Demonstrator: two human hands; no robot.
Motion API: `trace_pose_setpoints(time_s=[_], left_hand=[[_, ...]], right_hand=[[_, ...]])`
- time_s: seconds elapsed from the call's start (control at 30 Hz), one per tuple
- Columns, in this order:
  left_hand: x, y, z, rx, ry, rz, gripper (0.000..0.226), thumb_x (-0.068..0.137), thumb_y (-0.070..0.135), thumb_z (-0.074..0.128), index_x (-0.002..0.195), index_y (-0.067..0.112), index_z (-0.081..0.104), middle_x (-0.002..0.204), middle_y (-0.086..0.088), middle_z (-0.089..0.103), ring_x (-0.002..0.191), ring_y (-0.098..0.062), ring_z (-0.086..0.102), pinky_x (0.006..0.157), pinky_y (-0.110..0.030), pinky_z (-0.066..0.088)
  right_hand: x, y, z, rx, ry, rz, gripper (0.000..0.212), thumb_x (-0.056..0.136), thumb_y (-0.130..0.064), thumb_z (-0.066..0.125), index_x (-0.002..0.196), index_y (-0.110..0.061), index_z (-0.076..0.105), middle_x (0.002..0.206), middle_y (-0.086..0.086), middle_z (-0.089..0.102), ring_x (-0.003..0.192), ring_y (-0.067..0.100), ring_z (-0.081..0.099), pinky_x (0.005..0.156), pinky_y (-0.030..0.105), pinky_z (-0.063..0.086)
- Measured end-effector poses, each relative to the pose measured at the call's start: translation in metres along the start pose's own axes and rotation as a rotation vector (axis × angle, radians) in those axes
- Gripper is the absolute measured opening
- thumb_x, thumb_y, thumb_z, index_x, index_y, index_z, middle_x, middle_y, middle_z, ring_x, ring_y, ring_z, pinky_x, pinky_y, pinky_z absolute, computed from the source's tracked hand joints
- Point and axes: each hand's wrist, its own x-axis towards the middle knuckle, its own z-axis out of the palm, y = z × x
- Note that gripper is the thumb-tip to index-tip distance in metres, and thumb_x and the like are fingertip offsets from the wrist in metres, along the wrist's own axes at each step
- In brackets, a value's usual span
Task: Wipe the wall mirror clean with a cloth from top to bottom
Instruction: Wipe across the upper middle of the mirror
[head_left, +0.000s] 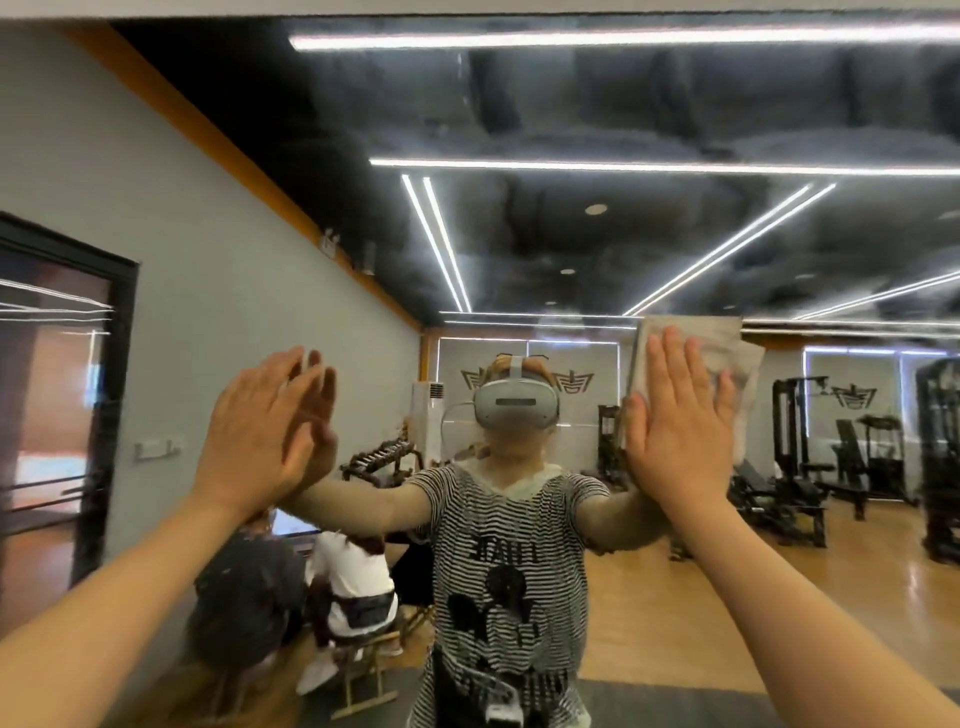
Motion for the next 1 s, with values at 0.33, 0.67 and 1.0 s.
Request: trace_pose_setpoints(time_s=[0.33, 0.67, 1.0], left_hand=[[-0.003, -0.01, 0.019, -0.036, 0.022, -0.216, 0.069, 0.089, 0.037, 0.031, 0.148, 0.001, 0.032, 0.156, -0.018, 0.027, 0.145, -0.03, 0.019, 0.117, -0.048, 0.011], [-0.002, -0.013, 0.025, 0.027, 0.042, -0.184, 0.068, 0.09, 0.035, 0.031, 0.147, 0.0, 0.03, 0.155, -0.02, 0.027, 0.144, -0.032, 0.02, 0.118, -0.027, -0.011], [-0.003, -0.016, 0.022, 0.044, 0.002, -0.166, 0.069, 0.089, 0.036, 0.03, 0.147, -0.001, 0.03, 0.155, -0.02, 0.027, 0.144, -0.033, 0.02, 0.117, -0.027, -0.011]], right_hand=[[-0.001, 0.002, 0.001, -0.024, -0.003, -0.001, 0.059, 0.099, -0.039, 0.02, 0.152, -0.014, 0.012, 0.16, 0.004, 0.014, 0.146, 0.015, 0.006, 0.119, 0.039, 0.001], [-0.002, -0.055, 0.007, -0.035, -0.064, 0.065, 0.062, 0.099, -0.039, 0.016, 0.154, -0.012, 0.011, 0.162, 0.009, 0.01, 0.149, 0.022, 0.003, 0.119, 0.052, 0.007], [0.001, -0.104, 0.012, -0.07, -0.182, -0.219, 0.058, 0.101, -0.044, 0.016, 0.151, -0.015, 0.012, 0.159, 0.003, 0.008, 0.147, 0.022, 0.01, 0.117, 0.041, 0.001]])
